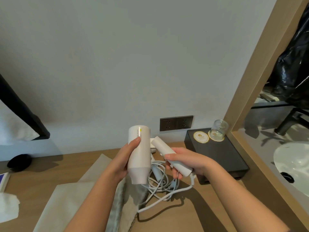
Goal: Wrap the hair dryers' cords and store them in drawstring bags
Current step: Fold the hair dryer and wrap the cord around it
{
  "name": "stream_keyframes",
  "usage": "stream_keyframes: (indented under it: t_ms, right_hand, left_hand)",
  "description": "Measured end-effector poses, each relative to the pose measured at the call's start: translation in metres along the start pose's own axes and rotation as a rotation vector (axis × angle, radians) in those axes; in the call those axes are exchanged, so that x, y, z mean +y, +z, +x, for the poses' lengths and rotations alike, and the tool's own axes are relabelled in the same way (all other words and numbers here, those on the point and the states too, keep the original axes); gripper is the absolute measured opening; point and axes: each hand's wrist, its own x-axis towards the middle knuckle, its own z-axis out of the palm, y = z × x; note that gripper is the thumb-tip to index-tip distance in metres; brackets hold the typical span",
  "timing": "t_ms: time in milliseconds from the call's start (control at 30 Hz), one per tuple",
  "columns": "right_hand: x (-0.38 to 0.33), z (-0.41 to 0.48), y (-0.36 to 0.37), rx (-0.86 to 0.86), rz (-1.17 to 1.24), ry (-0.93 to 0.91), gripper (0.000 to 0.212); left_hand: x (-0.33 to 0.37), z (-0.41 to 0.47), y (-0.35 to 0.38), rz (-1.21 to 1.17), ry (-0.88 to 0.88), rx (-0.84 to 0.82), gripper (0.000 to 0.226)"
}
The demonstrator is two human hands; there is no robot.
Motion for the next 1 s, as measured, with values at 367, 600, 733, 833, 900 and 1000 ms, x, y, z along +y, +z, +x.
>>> stream_keyframes:
  t_ms: [367, 600, 733, 833, 900, 1000]
  right_hand:
    - [0.003, 0.007, 0.017, 0.291, -0.002, -0.154, 0.036]
    - [0.006, 0.032, 0.05, 0.565, 0.052, -0.168, 0.027]
    - [0.006, 0.028, 0.048, 0.584, -0.055, -0.18, 0.025]
    - [0.004, 0.022, 0.046, 0.499, -0.008, -0.174, 0.022]
    - [0.005, 0.02, 0.044, 0.453, 0.02, -0.16, 0.024]
    - [0.003, 0.017, 0.04, 0.457, 0.029, -0.168, 0.028]
  left_hand:
    - [-0.003, 0.005, 0.013, -0.092, 0.099, 0.215, 0.052]
    - [-0.01, 0.009, 0.049, -0.26, 0.134, 0.435, 0.048]
    - [-0.01, 0.006, 0.049, -0.249, 0.145, 0.426, 0.044]
    - [-0.008, 0.008, 0.045, -0.221, 0.175, 0.388, 0.045]
    - [-0.007, 0.01, 0.043, -0.186, 0.207, 0.344, 0.047]
    - [-0.008, 0.013, 0.037, -0.159, 0.191, 0.247, 0.045]
